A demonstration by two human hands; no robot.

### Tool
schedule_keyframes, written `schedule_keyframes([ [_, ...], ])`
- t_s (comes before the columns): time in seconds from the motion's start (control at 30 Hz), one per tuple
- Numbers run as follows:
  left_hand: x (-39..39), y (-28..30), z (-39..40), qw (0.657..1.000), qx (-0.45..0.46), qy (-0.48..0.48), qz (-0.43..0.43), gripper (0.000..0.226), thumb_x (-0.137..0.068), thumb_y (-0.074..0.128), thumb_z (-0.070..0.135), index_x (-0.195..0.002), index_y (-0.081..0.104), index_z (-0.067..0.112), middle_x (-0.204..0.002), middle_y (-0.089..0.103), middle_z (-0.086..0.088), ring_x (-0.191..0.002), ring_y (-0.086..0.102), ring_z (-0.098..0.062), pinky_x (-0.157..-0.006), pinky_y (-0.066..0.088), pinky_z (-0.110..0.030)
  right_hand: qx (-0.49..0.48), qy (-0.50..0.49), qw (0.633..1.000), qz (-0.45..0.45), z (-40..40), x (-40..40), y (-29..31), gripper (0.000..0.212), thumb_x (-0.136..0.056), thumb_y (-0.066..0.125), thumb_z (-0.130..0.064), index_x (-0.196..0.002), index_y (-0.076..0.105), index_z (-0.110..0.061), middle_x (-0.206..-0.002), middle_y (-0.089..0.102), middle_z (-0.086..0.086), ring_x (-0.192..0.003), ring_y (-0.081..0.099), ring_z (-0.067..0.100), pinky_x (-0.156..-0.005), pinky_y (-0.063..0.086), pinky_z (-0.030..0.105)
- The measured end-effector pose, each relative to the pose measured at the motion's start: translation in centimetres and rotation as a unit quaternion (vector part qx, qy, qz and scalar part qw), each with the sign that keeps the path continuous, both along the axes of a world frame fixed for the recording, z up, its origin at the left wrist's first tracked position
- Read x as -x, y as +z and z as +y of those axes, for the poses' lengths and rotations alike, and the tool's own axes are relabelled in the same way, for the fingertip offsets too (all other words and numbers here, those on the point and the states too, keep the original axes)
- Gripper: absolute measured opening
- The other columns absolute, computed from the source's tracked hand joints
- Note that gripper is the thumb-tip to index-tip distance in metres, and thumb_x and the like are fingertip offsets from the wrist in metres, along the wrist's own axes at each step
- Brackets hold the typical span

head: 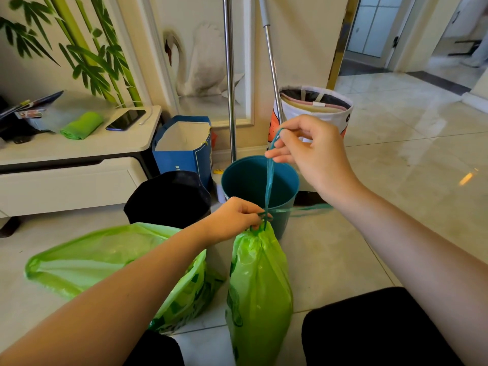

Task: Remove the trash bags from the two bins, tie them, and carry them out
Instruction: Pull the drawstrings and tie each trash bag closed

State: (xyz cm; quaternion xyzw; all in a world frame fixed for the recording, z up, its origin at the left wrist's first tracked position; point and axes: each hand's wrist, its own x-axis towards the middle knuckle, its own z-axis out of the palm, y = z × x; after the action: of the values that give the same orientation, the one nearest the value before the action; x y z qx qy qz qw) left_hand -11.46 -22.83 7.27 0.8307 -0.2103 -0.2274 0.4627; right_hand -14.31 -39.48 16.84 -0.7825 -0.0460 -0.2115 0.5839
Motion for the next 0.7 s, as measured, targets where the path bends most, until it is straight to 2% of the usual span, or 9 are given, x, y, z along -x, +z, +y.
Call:
schedule_keyframes([
  [0.1, 0.2, -0.1, -0.1, 0.999, -0.010, -0.028, -0.022, 0.020, -0.085, 0.065, 0.011, -0.102, 0.074, 0.006, -0.093, 0.067, -0.030, -0.075, 0.052, -0.023, -0.074, 0.048, -0.038, 0.021, 0.018, 1.000, -0.006, 0.2, -0.1, -0.2, 0.016, -0.094, 0.051, -0.009, -0.100, 0.066, -0.006, -0.083, 0.068, 0.005, -0.074, 0.073, 0.013, -0.070, 0.060, 0.027],
  [0.2, 0.4, -0.4, -0.3, 0.998, -0.022, -0.030, -0.045, 0.031, -0.085, 0.069, 0.024, -0.095, 0.069, -0.005, -0.094, 0.066, -0.031, -0.074, 0.057, -0.021, -0.078, 0.054, -0.045, 0.021, 0.048, 0.999, -0.003, 0.3, -0.1, -0.3, 0.018, -0.093, 0.053, -0.009, -0.101, 0.069, -0.008, -0.083, 0.069, 0.001, -0.080, 0.072, 0.012, -0.071, 0.060, 0.025],
  [0.27, 0.4, -0.5, -0.4, 0.999, -0.017, -0.015, -0.044, 0.031, -0.088, 0.066, 0.022, -0.094, 0.068, -0.009, -0.081, 0.066, -0.026, -0.070, 0.058, -0.017, -0.077, 0.054, -0.038, 0.008, 0.057, 0.998, 0.025, 0.3, -0.2, -0.6, 0.021, -0.094, 0.052, -0.009, -0.110, 0.066, -0.010, -0.088, 0.070, 0.005, -0.083, 0.072, 0.013, -0.071, 0.060, 0.025],
  [0.37, 0.5, -0.2, -0.4, 1.000, 0.000, -0.004, -0.024, 0.028, -0.092, 0.060, 0.017, -0.094, 0.068, -0.010, -0.072, 0.065, -0.010, -0.071, 0.059, -0.016, -0.080, 0.053, -0.033, 0.015, 0.050, 0.990, 0.133, 0.4, -0.7, -2.2, 0.039, -0.094, 0.053, -0.014, -0.132, 0.046, -0.015, -0.087, 0.070, 0.007, -0.085, 0.071, 0.020, -0.077, 0.060, 0.033],
  [0.43, 0.3, -0.2, -0.1, 1.000, 0.005, 0.005, -0.014, 0.029, -0.093, 0.058, 0.018, -0.091, 0.069, -0.009, -0.074, 0.068, -0.009, -0.074, 0.058, -0.020, -0.079, 0.052, -0.037, 0.128, 0.054, 0.964, 0.229, 0.4, -0.9, -4.0, 0.053, -0.091, 0.057, -0.019, -0.138, 0.032, -0.016, -0.086, 0.070, 0.007, -0.084, 0.069, 0.022, -0.079, 0.056, 0.037],
  [0.47, 0.2, -0.2, 0.0, 1.000, 0.006, 0.010, -0.011, 0.030, -0.094, 0.057, 0.019, -0.090, 0.070, -0.008, -0.075, 0.068, -0.008, -0.074, 0.056, -0.022, -0.076, 0.050, -0.036, 0.200, 0.071, 0.939, 0.269, 0.4, -0.9, -4.8, 0.054, -0.091, 0.057, -0.023, -0.138, 0.032, -0.016, -0.087, 0.069, 0.006, -0.081, 0.066, 0.022, -0.073, 0.053, 0.035],
  [0.53, 0.1, -0.3, 0.3, 1.000, 0.007, 0.020, -0.002, 0.033, -0.095, 0.055, 0.020, -0.087, 0.069, -0.009, -0.076, 0.068, -0.010, -0.071, 0.051, -0.022, -0.070, 0.045, -0.032, 0.285, 0.121, 0.893, 0.325, 0.6, -0.5, -6.0, 0.041, -0.092, 0.052, -0.034, -0.129, 0.045, -0.018, -0.095, 0.067, 0.001, -0.079, 0.065, 0.018, -0.064, 0.046, 0.029],
  [0.6, -0.1, -0.2, 0.5, 1.000, 0.005, 0.026, 0.008, 0.033, -0.095, 0.054, 0.021, -0.083, 0.069, -0.006, -0.074, 0.067, -0.009, -0.067, 0.051, -0.018, -0.066, 0.044, -0.026, 0.294, 0.156, 0.869, 0.365, 0.7, -0.1, -6.5, 0.032, -0.095, 0.043, -0.042, -0.113, 0.056, -0.018, -0.096, 0.070, 0.002, -0.075, 0.069, 0.017, -0.055, 0.046, 0.026],
  [0.7, -0.4, -0.3, 0.8, 0.999, 0.011, 0.035, 0.031, 0.034, -0.096, 0.054, 0.022, -0.090, 0.068, -0.008, -0.071, 0.067, -0.002, -0.061, 0.051, -0.008, -0.059, 0.044, -0.015, 0.318, 0.161, 0.857, 0.372, 0.5, -0.1, -6.4, 0.035, -0.096, 0.042, -0.042, -0.090, 0.064, -0.016, -0.076, 0.070, 0.000, -0.060, 0.059, 0.015, -0.048, 0.041, 0.023],
])
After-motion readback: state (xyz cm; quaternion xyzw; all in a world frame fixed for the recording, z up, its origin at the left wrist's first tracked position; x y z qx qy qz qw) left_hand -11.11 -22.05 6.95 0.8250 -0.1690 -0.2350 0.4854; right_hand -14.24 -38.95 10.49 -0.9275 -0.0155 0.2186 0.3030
